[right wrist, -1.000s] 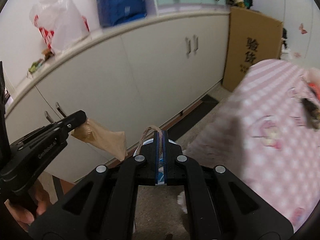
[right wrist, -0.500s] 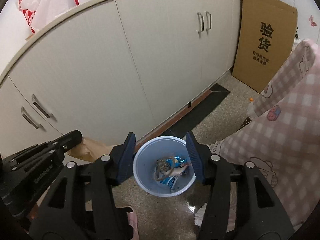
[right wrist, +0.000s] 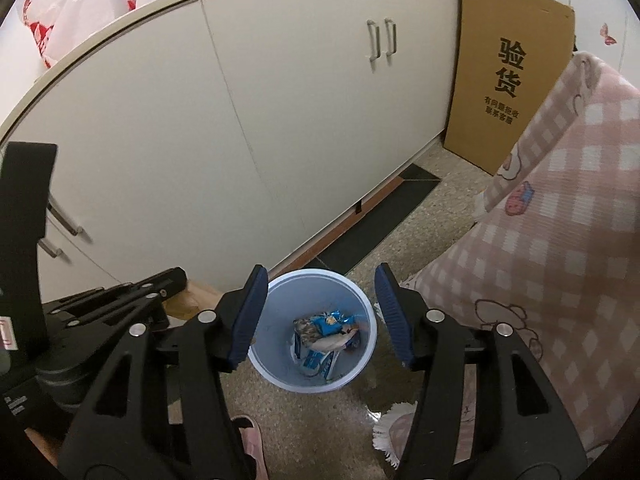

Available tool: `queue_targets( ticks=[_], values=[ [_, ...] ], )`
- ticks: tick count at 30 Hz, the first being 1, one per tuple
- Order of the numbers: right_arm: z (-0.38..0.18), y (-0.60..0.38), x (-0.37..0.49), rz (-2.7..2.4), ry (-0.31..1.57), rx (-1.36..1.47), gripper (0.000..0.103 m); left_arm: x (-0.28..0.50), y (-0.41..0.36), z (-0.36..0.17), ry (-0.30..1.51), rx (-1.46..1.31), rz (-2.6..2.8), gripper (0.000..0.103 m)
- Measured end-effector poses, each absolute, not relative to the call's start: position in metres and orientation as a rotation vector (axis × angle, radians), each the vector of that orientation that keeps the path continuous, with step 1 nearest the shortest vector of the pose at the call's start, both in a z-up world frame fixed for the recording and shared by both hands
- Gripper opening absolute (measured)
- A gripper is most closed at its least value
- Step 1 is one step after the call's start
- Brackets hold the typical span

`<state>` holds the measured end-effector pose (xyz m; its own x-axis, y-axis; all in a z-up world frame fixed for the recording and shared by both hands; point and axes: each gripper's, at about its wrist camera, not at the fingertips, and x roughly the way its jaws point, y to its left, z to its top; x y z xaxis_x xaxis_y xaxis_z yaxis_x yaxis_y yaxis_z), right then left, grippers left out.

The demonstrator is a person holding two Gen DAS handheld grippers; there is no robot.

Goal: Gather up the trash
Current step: 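Move both open tools back over the table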

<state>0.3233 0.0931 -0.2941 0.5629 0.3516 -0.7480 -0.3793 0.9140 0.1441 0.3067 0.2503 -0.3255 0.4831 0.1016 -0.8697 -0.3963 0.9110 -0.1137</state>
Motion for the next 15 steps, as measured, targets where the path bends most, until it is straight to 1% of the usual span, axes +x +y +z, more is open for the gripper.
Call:
queue_targets(
  ticks=[3,6,7,8,9,10,12,13,15],
  values=[
    [-0.290,0.086,0.324,0.424,0.854,-0.003,0.055,0.311,0.249,-0.320,0.992,-0.342,0.278,0.001],
    [-0.286,0.083,0.324,0.425,0.869,0.024,0.055,0.313,0.252,-0.316,0.984,-0.382,0.292,0.005],
    [-0.284,0.082,0.324,0.426,0.865,0.029,0.055,0.314,0.252,-0.316,0.996,-0.390,0.290,0.012],
    [-0.282,0.081,0.324,0.426,0.861,0.027,0.055,0.314,0.252,-0.316,1.002,-0.395,0.290,0.028],
    [-0.280,0.081,0.323,0.427,0.859,0.025,0.055,0.312,0.251,-0.314,0.996,-0.396,0.295,0.036],
    [-0.277,0.079,0.321,0.431,0.856,0.027,0.055,0.309,0.250,-0.312,0.988,-0.387,0.302,0.041],
    [-0.271,0.077,0.317,0.433,0.847,0.028,0.055,0.306,0.246,-0.307,0.984,-0.368,0.307,0.044],
    [-0.268,0.075,0.316,0.434,0.846,0.030,0.055,0.303,0.245,-0.304,0.982,-0.371,0.307,0.047],
    [-0.260,0.072,0.310,0.440,0.835,0.040,0.055,0.296,0.243,-0.296,0.971,-0.376,0.310,0.048]
  ],
)
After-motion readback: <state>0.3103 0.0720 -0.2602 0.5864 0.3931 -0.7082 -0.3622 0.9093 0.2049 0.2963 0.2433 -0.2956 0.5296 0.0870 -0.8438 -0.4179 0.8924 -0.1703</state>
